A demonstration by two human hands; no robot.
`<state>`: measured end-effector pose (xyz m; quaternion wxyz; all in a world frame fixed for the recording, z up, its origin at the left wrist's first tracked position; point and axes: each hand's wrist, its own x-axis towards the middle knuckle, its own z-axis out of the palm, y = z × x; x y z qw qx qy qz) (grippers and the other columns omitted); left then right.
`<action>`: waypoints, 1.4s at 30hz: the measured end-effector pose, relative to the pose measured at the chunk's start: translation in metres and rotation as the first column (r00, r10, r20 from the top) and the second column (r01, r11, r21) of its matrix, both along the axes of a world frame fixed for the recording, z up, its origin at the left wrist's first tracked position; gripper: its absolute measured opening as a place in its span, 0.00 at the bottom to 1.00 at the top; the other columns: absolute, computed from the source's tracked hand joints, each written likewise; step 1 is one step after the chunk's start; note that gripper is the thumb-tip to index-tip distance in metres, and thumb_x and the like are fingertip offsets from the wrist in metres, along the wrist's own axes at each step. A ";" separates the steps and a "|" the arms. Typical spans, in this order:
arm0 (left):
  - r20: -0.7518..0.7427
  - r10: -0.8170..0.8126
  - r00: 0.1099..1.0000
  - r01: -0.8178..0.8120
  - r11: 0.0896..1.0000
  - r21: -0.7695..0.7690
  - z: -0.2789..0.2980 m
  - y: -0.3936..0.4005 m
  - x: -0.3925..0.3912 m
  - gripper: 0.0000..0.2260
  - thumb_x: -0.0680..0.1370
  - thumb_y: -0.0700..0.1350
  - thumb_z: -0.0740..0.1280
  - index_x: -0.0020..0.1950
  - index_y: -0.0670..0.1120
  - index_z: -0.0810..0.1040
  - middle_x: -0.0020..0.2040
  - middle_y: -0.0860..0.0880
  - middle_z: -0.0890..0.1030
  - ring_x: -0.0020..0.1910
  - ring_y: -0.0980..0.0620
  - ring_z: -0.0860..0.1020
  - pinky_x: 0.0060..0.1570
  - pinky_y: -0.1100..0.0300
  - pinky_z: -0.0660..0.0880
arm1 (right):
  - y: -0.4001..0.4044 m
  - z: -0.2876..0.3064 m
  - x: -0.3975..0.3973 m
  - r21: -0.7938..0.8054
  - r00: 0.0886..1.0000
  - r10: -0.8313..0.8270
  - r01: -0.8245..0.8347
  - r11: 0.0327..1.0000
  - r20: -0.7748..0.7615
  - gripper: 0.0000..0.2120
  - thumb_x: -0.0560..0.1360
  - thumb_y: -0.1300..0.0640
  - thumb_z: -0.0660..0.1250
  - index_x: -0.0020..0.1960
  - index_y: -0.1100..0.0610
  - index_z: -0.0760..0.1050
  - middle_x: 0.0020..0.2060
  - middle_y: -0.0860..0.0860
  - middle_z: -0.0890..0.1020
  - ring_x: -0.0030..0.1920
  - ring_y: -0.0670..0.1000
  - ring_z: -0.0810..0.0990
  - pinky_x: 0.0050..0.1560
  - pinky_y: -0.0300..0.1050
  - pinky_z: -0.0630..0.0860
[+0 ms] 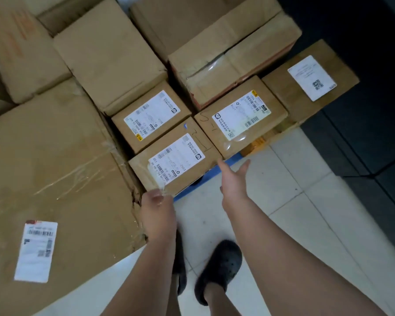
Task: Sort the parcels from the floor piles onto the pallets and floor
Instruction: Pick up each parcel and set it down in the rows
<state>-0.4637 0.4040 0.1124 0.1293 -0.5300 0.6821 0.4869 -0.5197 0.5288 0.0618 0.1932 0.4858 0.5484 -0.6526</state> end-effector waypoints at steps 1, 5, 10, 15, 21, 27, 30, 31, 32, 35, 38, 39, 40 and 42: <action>0.027 0.052 0.998 -0.054 0.996 0.073 -0.002 0.008 0.000 0.08 0.77 0.42 0.64 0.56 0.48 0.72 0.55 0.47 0.77 0.52 0.47 0.75 0.57 0.48 0.73 | 0.009 0.001 -0.009 0.018 1.000 -0.004 0.004 1.000 -0.016 0.46 0.73 0.43 0.68 0.77 0.42 0.38 0.77 0.46 0.53 0.74 0.55 0.61 0.73 0.56 0.60; 0.142 0.257 0.956 -0.291 0.897 0.334 -0.009 0.024 -0.015 0.12 0.79 0.42 0.63 0.63 0.45 0.72 0.54 0.45 0.74 0.57 0.47 0.72 0.60 0.49 0.71 | 0.029 -0.002 -0.048 0.073 0.998 0.020 -0.016 0.997 -0.051 0.40 0.78 0.49 0.63 0.77 0.44 0.38 0.73 0.51 0.64 0.69 0.57 0.67 0.68 0.60 0.67; 0.100 0.363 0.926 -0.375 0.866 0.332 -0.018 0.031 -0.025 0.18 0.79 0.43 0.63 0.70 0.45 0.70 0.66 0.44 0.74 0.65 0.47 0.73 0.58 0.50 0.72 | 0.017 -0.009 -0.064 0.137 0.999 -0.021 0.025 0.990 -0.033 0.41 0.78 0.56 0.63 0.77 0.47 0.37 0.65 0.54 0.74 0.54 0.56 0.75 0.61 0.57 0.74; 0.085 0.304 0.949 -0.316 0.920 0.233 -0.025 0.044 -0.016 0.14 0.80 0.40 0.60 0.66 0.41 0.71 0.59 0.44 0.76 0.59 0.47 0.75 0.59 0.47 0.73 | 0.031 -0.011 -0.056 0.088 0.996 0.033 -0.026 0.996 -0.078 0.42 0.77 0.53 0.65 0.78 0.48 0.38 0.71 0.49 0.68 0.65 0.54 0.72 0.61 0.42 0.66; 0.125 0.173 0.977 -0.211 0.869 0.447 -0.027 0.097 -0.025 0.17 0.80 0.38 0.59 0.70 0.42 0.68 0.55 0.44 0.76 0.57 0.47 0.73 0.60 0.49 0.69 | 0.104 -0.009 -0.059 0.149 0.978 -0.205 0.206 0.967 -0.027 0.41 0.76 0.45 0.65 0.77 0.44 0.40 0.77 0.47 0.53 0.75 0.53 0.59 0.74 0.51 0.57; 0.159 -0.014 0.987 -0.088 0.788 0.610 -0.056 0.169 -0.080 0.22 0.79 0.46 0.62 0.73 0.49 0.64 0.62 0.46 0.72 0.57 0.48 0.71 0.63 0.51 0.68 | 0.182 -0.007 -0.125 0.089 0.938 -0.347 0.345 0.934 0.007 0.40 0.75 0.38 0.62 0.77 0.41 0.41 0.77 0.48 0.54 0.75 0.56 0.59 0.71 0.62 0.61; 0.246 0.042 0.968 -0.197 0.734 0.650 -0.074 0.202 -0.104 0.27 0.77 0.50 0.66 0.75 0.49 0.63 0.69 0.45 0.69 0.61 0.48 0.71 0.56 0.50 0.71 | 0.202 -0.018 -0.140 0.011 0.936 -0.351 0.351 0.936 0.009 0.38 0.73 0.35 0.63 0.77 0.40 0.47 0.75 0.50 0.61 0.72 0.59 0.63 0.66 0.68 0.65; 0.253 0.093 0.963 -0.244 0.701 0.671 -0.079 0.212 -0.111 0.29 0.77 0.50 0.67 0.75 0.50 0.62 0.71 0.45 0.68 0.64 0.47 0.70 0.56 0.49 0.70 | 0.206 -0.023 -0.145 -0.021 0.948 -0.318 0.318 0.948 -0.005 0.37 0.73 0.34 0.63 0.76 0.40 0.51 0.73 0.50 0.64 0.70 0.60 0.65 0.63 0.69 0.66; 0.245 0.144 0.959 -0.276 0.675 0.684 -0.083 0.221 -0.119 0.30 0.76 0.50 0.68 0.76 0.49 0.60 0.72 0.45 0.67 0.67 0.46 0.69 0.58 0.48 0.70 | 0.208 -0.027 -0.148 -0.056 0.957 -0.288 0.287 0.956 -0.018 0.35 0.72 0.34 0.63 0.75 0.39 0.54 0.71 0.50 0.67 0.69 0.60 0.67 0.61 0.71 0.67; 0.181 0.269 0.946 -0.315 0.635 0.706 -0.086 0.240 -0.141 0.27 0.76 0.48 0.68 0.73 0.49 0.62 0.73 0.47 0.66 0.71 0.47 0.65 0.65 0.44 0.65 | 0.215 -0.034 -0.156 -0.138 0.971 -0.240 0.235 0.962 -0.020 0.33 0.72 0.35 0.64 0.73 0.39 0.58 0.66 0.51 0.72 0.63 0.60 0.72 0.50 0.65 0.72; 0.130 0.365 0.922 -0.340 0.601 0.724 -0.087 0.250 -0.156 0.22 0.75 0.45 0.68 0.68 0.51 0.68 0.72 0.48 0.67 0.72 0.50 0.64 0.67 0.44 0.63 | 0.214 -0.035 -0.166 -0.165 0.984 -0.177 0.173 0.971 -0.008 0.32 0.73 0.35 0.63 0.73 0.39 0.57 0.64 0.51 0.74 0.59 0.58 0.74 0.47 0.58 0.73; 0.122 0.379 0.917 -0.342 0.594 0.728 -0.087 0.252 -0.159 0.24 0.74 0.45 0.68 0.69 0.51 0.68 0.72 0.49 0.67 0.72 0.50 0.63 0.67 0.44 0.62 | 0.214 -0.036 -0.169 -0.169 0.986 -0.169 0.166 0.971 -0.003 0.33 0.72 0.35 0.64 0.73 0.38 0.56 0.64 0.51 0.74 0.59 0.58 0.74 0.49 0.60 0.74; 0.107 0.387 0.916 -0.336 0.591 0.733 -0.088 0.253 -0.162 0.25 0.74 0.45 0.69 0.71 0.52 0.67 0.72 0.49 0.67 0.73 0.50 0.62 0.67 0.43 0.62 | 0.213 -0.037 -0.171 -0.171 0.987 -0.160 0.157 0.973 -0.003 0.33 0.72 0.36 0.64 0.73 0.38 0.55 0.64 0.51 0.74 0.59 0.57 0.74 0.53 0.62 0.74; 0.097 0.396 0.913 -0.337 0.600 0.725 -0.090 0.253 -0.165 0.27 0.74 0.45 0.69 0.72 0.52 0.66 0.73 0.49 0.67 0.73 0.51 0.62 0.67 0.43 0.63 | 0.213 -0.037 -0.173 -0.183 0.990 -0.141 0.136 0.974 -0.012 0.34 0.73 0.37 0.64 0.74 0.37 0.54 0.65 0.50 0.73 0.60 0.57 0.74 0.53 0.62 0.74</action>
